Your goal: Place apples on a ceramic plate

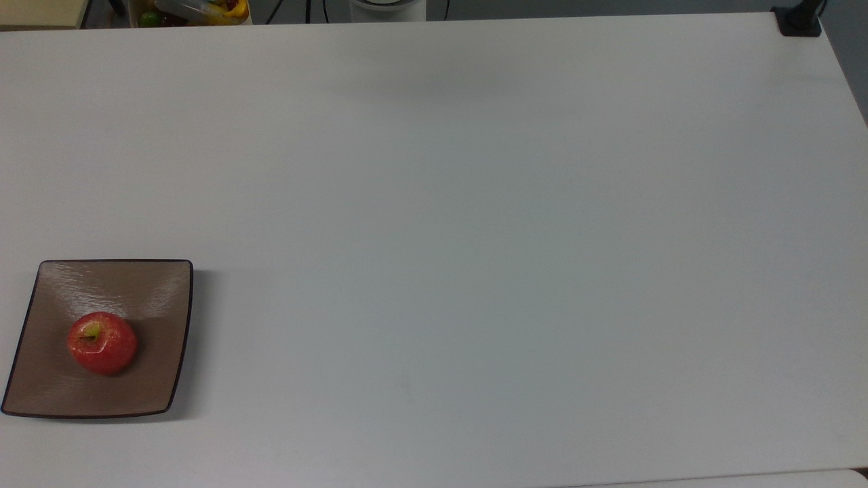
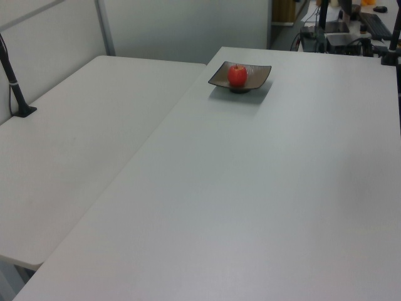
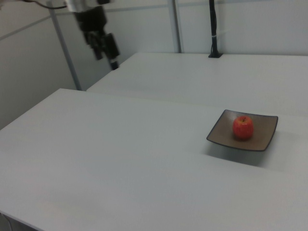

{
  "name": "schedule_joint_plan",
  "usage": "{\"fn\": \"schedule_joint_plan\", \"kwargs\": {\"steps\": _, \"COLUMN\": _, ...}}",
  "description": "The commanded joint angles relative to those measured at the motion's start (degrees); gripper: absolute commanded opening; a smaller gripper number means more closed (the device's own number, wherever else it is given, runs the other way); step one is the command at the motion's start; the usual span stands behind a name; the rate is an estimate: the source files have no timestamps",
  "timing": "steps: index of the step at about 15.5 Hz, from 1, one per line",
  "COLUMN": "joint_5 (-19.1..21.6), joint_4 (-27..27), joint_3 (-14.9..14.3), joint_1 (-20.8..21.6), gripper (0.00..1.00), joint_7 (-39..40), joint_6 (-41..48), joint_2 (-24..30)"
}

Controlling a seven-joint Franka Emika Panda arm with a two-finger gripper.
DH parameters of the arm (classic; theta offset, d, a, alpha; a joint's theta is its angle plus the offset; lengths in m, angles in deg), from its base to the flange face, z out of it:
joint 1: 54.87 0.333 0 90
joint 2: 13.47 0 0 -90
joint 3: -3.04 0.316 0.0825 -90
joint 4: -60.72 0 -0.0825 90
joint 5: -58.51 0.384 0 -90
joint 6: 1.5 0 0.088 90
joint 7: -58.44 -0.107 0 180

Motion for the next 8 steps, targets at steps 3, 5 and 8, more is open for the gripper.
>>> {"fn": "schedule_joint_plan", "kwargs": {"steps": 3, "joint_5": 1.8, "joint_4": 12.4, "joint_3": -0.5, "joint_1": 8.8, "gripper": 1.00, "joint_7": -0.3, "joint_6": 2.4, "joint_2": 8.2}}
{"fn": "schedule_joint_plan", "kwargs": {"steps": 5, "joint_5": 1.8, "joint_4": 14.4, "joint_3": -0.5, "joint_1": 10.5, "gripper": 1.00, "joint_7": 0.6, "joint_6": 1.0, "joint_2": 8.0}}
{"fn": "schedule_joint_plan", "kwargs": {"steps": 8, "joint_5": 1.8, "joint_4": 14.5, "joint_3": -0.5, "joint_1": 10.4, "gripper": 1.00, "joint_7": 7.6, "joint_6": -5.6, "joint_2": 5.4}}
